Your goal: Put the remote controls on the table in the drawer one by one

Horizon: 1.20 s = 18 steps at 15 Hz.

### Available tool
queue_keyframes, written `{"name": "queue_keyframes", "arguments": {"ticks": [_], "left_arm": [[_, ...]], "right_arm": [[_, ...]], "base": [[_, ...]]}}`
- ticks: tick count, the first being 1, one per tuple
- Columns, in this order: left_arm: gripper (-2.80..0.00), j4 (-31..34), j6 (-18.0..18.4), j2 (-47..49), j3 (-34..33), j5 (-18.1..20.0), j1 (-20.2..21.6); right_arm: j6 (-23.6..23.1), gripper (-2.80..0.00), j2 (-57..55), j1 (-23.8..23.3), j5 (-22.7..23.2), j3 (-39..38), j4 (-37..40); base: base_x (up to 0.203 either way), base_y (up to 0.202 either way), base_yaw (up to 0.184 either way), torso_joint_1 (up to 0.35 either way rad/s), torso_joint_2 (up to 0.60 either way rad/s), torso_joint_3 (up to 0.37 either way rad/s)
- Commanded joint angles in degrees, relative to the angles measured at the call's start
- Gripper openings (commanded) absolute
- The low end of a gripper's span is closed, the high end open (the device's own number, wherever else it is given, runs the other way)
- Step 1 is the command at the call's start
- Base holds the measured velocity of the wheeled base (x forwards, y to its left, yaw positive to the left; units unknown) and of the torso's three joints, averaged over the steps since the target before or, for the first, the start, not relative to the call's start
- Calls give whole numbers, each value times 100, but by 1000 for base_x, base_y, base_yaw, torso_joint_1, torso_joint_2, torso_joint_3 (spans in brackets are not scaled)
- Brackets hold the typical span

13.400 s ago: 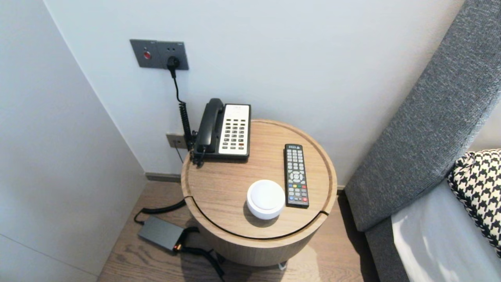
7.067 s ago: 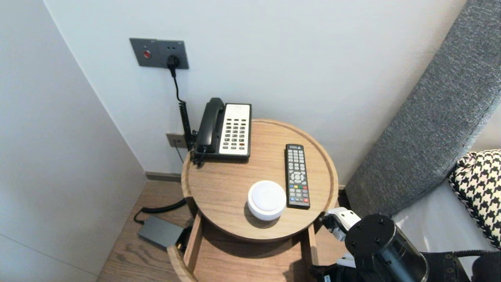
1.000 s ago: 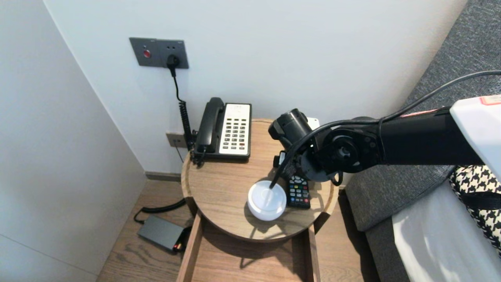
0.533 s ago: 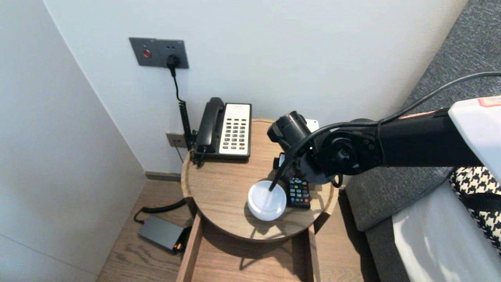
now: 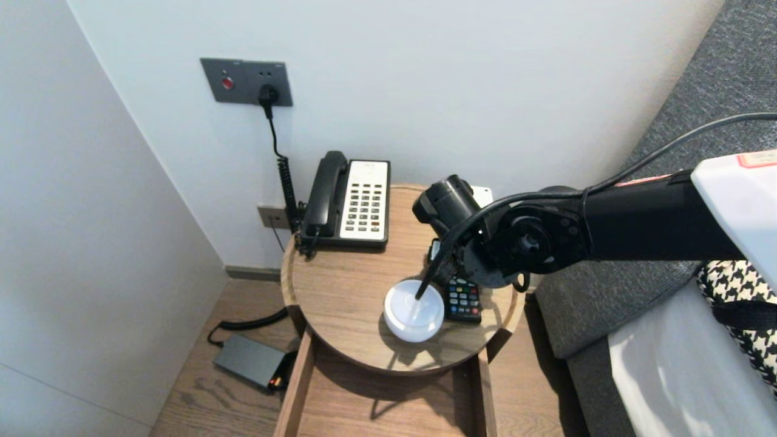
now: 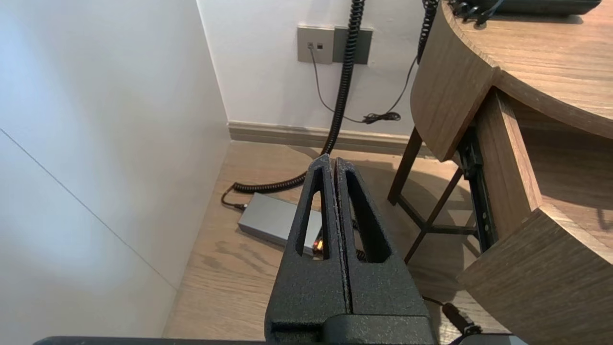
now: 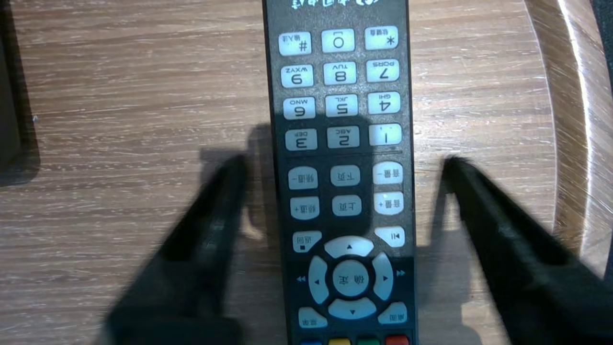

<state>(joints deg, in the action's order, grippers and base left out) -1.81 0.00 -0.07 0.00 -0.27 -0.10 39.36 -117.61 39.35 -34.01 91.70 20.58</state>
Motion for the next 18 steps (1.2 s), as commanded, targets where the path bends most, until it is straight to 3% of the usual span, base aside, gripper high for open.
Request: {"name": "queue_keyframes", "arguments": {"ticks": [1,6,18], "left_arm": [[-280,-4,0,-1,-53,-8,1],[-280,-4,0,-1,-53,-8,1],[-280,-4,0,-1,-53,-8,1]], "right_arm": [[19,-280,2,2,-18,-47,16],[107,-280,47,2,-27,-266,16],[72,-280,617,-160,23,52,232]], "base": [[0,0,0,0,0,0],[0,0,0,0,0,0],[0,0,0,0,0,0]]}}
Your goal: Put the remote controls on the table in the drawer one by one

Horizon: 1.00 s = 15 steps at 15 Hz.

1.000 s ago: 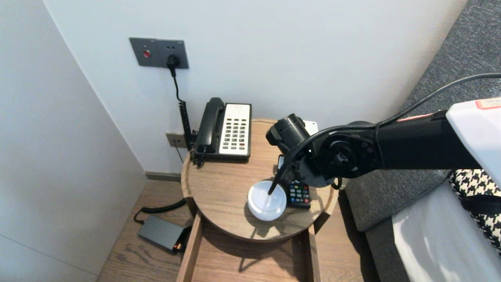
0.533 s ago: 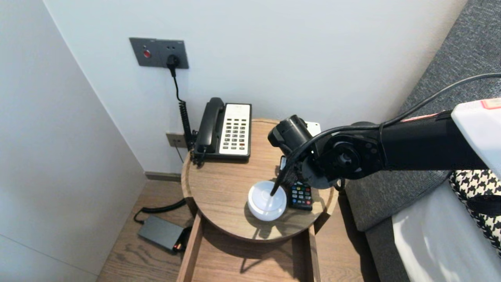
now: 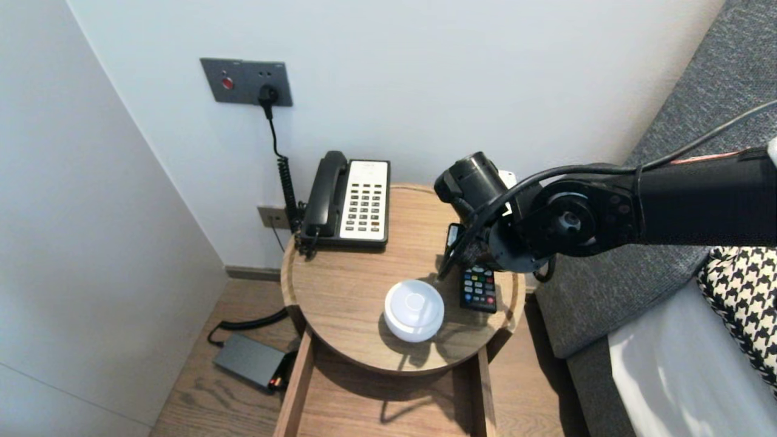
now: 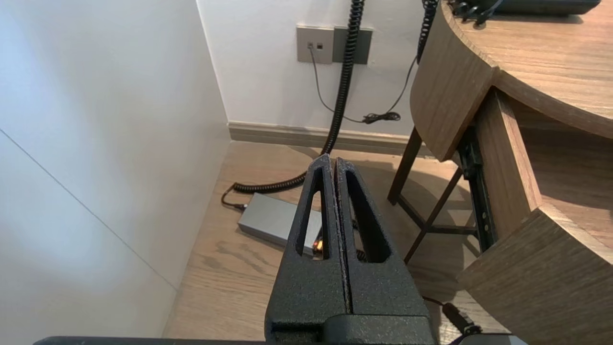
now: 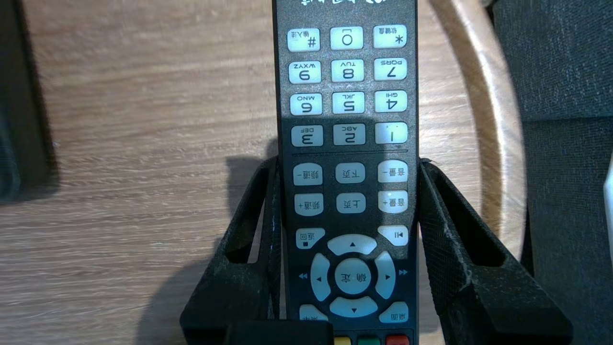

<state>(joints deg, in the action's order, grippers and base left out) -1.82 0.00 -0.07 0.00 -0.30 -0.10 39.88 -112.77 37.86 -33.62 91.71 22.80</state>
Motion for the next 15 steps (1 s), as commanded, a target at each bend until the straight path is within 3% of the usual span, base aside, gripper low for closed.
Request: {"name": "queue_keyframes", "arguments": {"ticks": [1,5,9,11,15], "left_arm": [[-280,-3,0,-1,-53,-5,1],[-280,-3,0,-1,-53,-3,1],[-280,-3,0,-1,-53,-5,1],[-280,-3,0,-1,-53,-5,1],[-280,-3,0,-1,-53,-5,1]], "right_arm": [[20,-280,216,-15,-12,79,41],[17,-280,773,24,192,369,409],[26,-280,1294,126,994,1040,1167],[6,-280,1501,297,1448,1068,1223],[-203,-280,1525,944,1716,1035,1454]], "base": [[0,0,0,0,0,0],[0,0,0,0,0,0],[0,0,0,0,0,0],[0,0,0,0,0,0],[0,0,0,0,0,0]]}}
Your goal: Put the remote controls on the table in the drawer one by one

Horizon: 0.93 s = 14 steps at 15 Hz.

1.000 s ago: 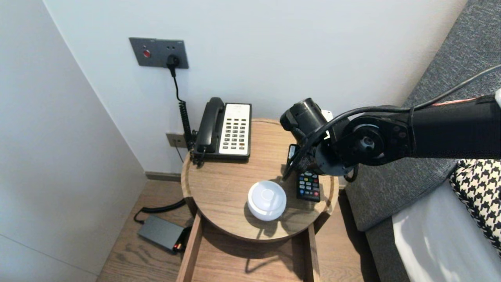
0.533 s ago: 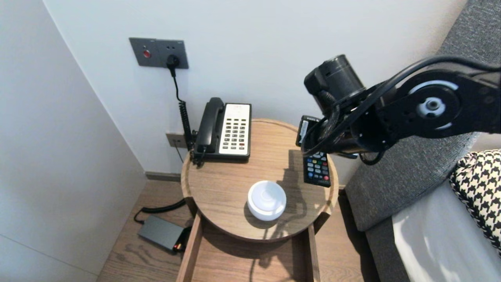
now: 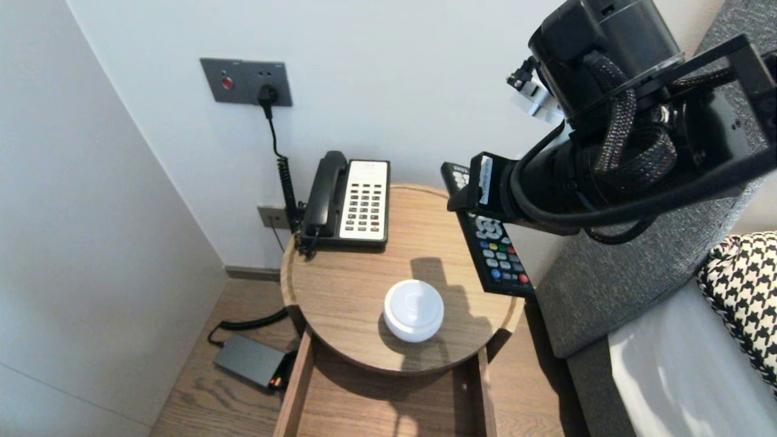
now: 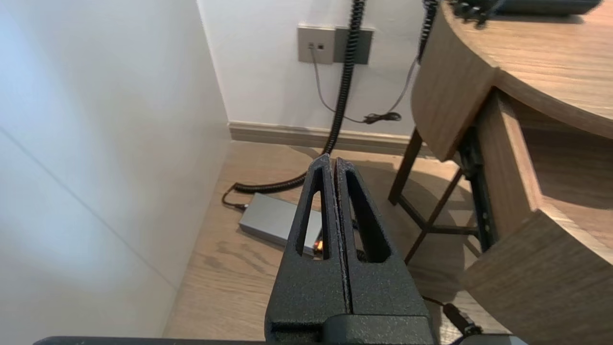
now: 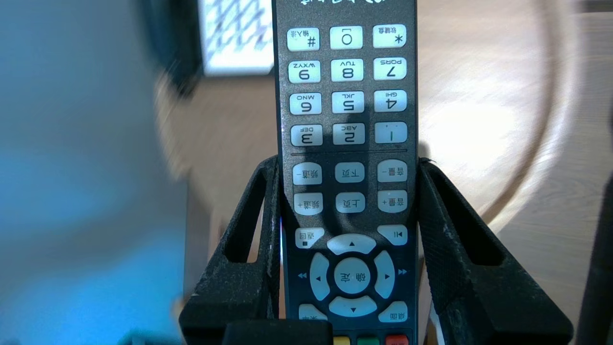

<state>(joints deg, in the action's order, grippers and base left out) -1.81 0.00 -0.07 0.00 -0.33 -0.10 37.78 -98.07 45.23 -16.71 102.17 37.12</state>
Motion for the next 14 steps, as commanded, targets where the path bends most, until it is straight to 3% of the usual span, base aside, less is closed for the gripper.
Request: {"name": "queue_keyframes", "arguments": {"ticks": [1,4,9,12,14], "left_arm": [[-280,-3,0,-1,-53,-2,1],[-280,-3,0,-1,-53,-2,1],[-280,-3,0,-1,-53,-2,1],[-280,-3,0,-1,-53,6,1],[-280,-3,0,-1,-53,-2,1]], "right_arm": [[-5,-280,50,311,122,-3,26],[-128,-280,16,905,512,-8,29],[-453,-280,-58,1938,701,-506,23],[-544,-280,-12,2237,816,-1170,19],[-851,-280,-12,2268,863,-1506,-13]], "base": [[0,0,0,0,0,0],[0,0,0,0,0,0],[0,0,0,0,0,0],[0,0,0,0,0,0],[0,0,0,0,0,0]]}}
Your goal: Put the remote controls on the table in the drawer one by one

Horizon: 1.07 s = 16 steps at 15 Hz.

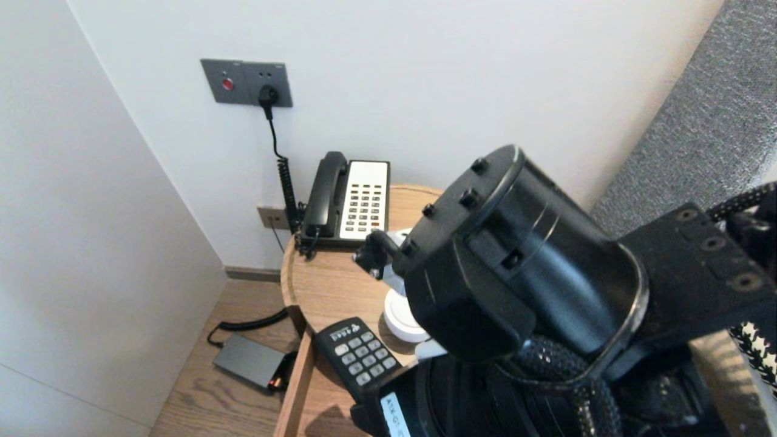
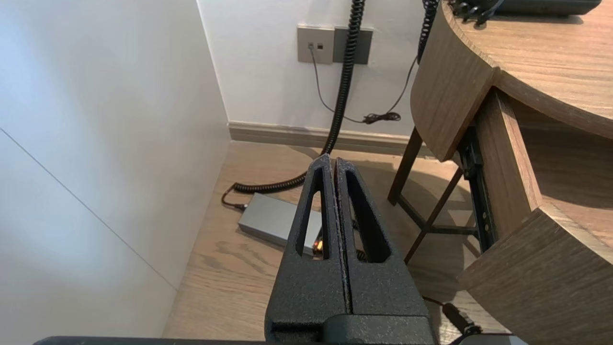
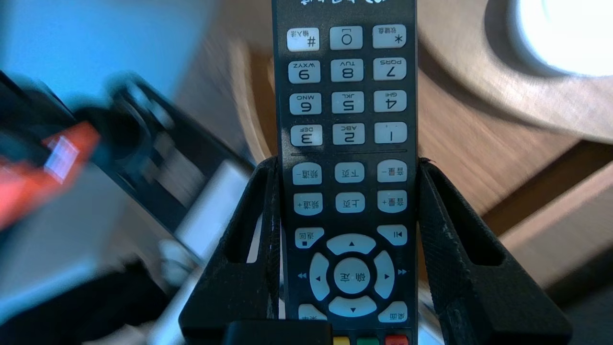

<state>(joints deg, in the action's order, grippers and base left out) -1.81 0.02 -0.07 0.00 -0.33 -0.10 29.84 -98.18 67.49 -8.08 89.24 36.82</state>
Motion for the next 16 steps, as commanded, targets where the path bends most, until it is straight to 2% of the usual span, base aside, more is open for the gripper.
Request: {"name": "queue_keyframes", "arguments": {"ticks": [1,4,9,16], "left_arm": [[-280,-3,-2,-1,-53,-2,1],[-280,-3,-2,-1,-53,-2,1],[-280,-3,-2,-1,-53,-2,1],[-280,-3,-2,-1,-53,-2,1]], "right_arm": [[-192,-280,-54,49,36,-310,3],[-278,-280,-328,93,177,-307,-8],[-388,-280,-895,264,178,-310,-473],[-444,-280,-1177,254,137,-421,-632]], "base": [[0,0,0,0,0,0],[0,0,0,0,0,0],[0,0,0,0,0,0],[0,0,0,0,0,0]]}}
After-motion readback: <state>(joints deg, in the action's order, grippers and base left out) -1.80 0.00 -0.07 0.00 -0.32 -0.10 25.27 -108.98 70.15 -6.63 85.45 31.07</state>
